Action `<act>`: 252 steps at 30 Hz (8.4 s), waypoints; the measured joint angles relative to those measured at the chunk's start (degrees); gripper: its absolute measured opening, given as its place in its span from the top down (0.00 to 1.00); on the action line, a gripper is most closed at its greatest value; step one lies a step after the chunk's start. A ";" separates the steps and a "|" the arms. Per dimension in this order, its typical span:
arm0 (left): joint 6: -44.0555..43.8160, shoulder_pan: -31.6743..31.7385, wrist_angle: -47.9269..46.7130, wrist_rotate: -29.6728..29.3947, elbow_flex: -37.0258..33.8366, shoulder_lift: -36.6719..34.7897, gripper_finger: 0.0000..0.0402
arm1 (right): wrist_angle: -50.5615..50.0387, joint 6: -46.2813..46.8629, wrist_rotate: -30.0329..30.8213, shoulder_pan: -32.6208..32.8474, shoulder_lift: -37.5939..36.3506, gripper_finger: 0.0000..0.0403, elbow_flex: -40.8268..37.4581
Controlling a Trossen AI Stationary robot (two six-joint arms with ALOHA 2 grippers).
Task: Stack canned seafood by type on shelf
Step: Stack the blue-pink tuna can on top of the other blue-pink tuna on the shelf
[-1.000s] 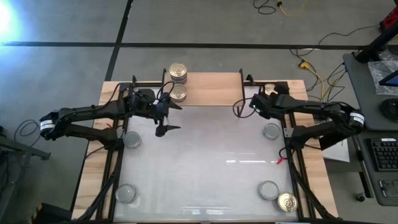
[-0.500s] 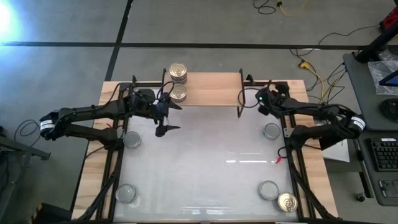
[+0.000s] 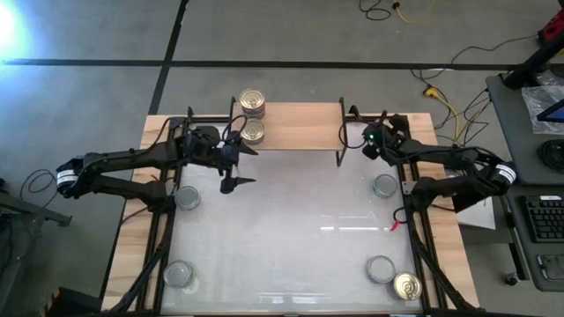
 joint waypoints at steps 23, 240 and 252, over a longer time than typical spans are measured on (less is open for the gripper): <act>-2.47 -0.02 -0.07 0.02 0.00 0.00 0.00 | -10.75 13.88 -10.15 -4.27 14.10 0.97 11.56; -23.46 -51.69 18.38 -37.57 3.89 18.72 0.00 | 15.03 82.52 -36.96 53.87 5.80 0.56 2.44; -22.61 -50.27 18.84 -37.53 3.88 18.64 0.00 | 21.31 87.69 -39.52 52.53 20.47 0.54 9.20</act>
